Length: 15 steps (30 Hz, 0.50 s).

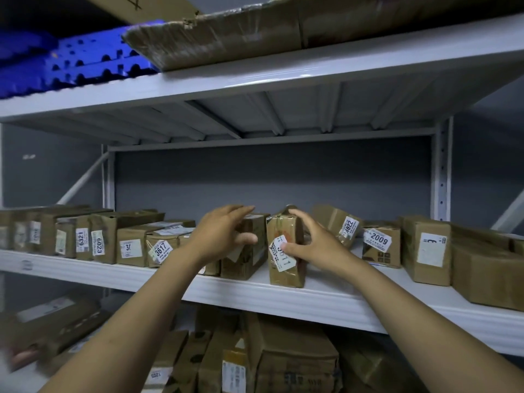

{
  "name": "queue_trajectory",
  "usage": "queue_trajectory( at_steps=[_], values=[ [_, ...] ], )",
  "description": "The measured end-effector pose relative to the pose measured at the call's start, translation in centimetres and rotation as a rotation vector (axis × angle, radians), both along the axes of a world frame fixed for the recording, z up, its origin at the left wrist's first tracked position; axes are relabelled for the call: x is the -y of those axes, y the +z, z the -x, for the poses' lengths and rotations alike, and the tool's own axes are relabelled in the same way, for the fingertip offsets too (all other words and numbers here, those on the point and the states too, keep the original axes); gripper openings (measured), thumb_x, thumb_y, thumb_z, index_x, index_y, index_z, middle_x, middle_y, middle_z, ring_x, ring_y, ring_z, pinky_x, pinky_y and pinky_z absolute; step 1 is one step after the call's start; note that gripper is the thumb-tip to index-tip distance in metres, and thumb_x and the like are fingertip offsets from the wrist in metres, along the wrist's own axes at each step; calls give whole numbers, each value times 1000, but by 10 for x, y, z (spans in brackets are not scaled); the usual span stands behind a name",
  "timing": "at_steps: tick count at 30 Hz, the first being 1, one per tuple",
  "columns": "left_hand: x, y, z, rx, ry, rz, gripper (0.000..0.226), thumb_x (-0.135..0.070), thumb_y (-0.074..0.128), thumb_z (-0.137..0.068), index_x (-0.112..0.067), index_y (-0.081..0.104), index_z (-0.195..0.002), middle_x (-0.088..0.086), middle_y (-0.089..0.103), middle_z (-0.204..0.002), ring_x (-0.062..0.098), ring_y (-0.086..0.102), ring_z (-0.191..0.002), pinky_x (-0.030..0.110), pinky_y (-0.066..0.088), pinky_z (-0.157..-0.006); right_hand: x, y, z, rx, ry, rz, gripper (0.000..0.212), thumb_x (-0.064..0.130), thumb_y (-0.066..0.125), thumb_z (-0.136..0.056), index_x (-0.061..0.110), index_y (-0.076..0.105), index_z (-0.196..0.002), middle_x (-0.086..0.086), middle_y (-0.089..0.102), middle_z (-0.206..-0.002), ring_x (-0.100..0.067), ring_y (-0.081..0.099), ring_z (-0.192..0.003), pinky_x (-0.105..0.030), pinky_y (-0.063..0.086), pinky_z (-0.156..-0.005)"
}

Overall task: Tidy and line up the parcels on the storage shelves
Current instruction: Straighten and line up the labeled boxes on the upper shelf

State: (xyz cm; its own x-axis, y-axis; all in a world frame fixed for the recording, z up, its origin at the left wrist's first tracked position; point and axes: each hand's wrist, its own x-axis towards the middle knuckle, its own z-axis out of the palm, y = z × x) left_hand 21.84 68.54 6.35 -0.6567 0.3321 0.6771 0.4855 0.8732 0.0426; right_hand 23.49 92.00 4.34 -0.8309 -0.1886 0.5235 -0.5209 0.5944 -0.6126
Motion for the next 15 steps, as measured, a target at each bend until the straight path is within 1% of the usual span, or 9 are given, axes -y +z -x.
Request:
queue_trajectory(
  at_steps=[2, 4, 5, 8, 13, 15],
  values=[
    [8, -2, 2, 150, -25, -29, 80, -48, 71, -79, -30, 34, -148, -1, 40, -147, 20, 40, -132, 35, 37, -104, 9, -2, 5, 12, -1, 3, 81, 41, 76, -77, 49, 27, -142, 3, 50, -138, -16, 58, -113, -37, 53, -94],
    [13, -4, 2, 205, -67, -57, 84, -40, 77, -76, -29, 33, -147, -3, 41, -145, 17, 40, -130, 32, 36, -102, 18, -3, 8, 4, -13, -11, 83, 42, 75, -79, 48, 23, -144, 2, 52, -137, -17, 58, -114, -36, 52, -95],
    [13, -5, 2, 207, -80, -70, 85, -36, 78, -76, -29, 33, -147, -4, 41, -144, 16, 40, -129, 30, 36, -102, 22, -3, 9, 2, -16, -19, 84, 42, 74, -80, 46, 22, -146, 1, 52, -137, -17, 57, -115, -34, 51, -95],
    [14, -5, 1, 189, -101, -98, 81, -28, 79, -76, -27, 36, -145, -5, 42, -141, 15, 41, -126, 27, 35, -99, 31, -3, 11, -2, -14, -33, 82, 39, 72, -84, 40, 21, -149, 0, 53, -138, -16, 56, -116, -25, 47, -88],
    [18, -6, 10, 203, -109, -124, 78, -30, 79, -76, -27, 38, -143, -9, 39, -139, 14, 44, -122, 26, 41, -94, 39, -2, 11, -34, 5, -37, 79, 40, 70, -85, 37, 24, -149, 3, 52, -139, -13, 54, -116, -22, 46, -86],
    [18, -8, 13, 190, -122, -150, 78, -31, 80, -75, -27, 40, -142, -11, 38, -136, 12, 44, -119, 26, 44, -93, 41, -1, 12, -46, 4, -43, 78, 42, 70, -84, 37, 26, -149, 5, 52, -138, -12, 54, -116, -24, 48, -88]
  ],
)
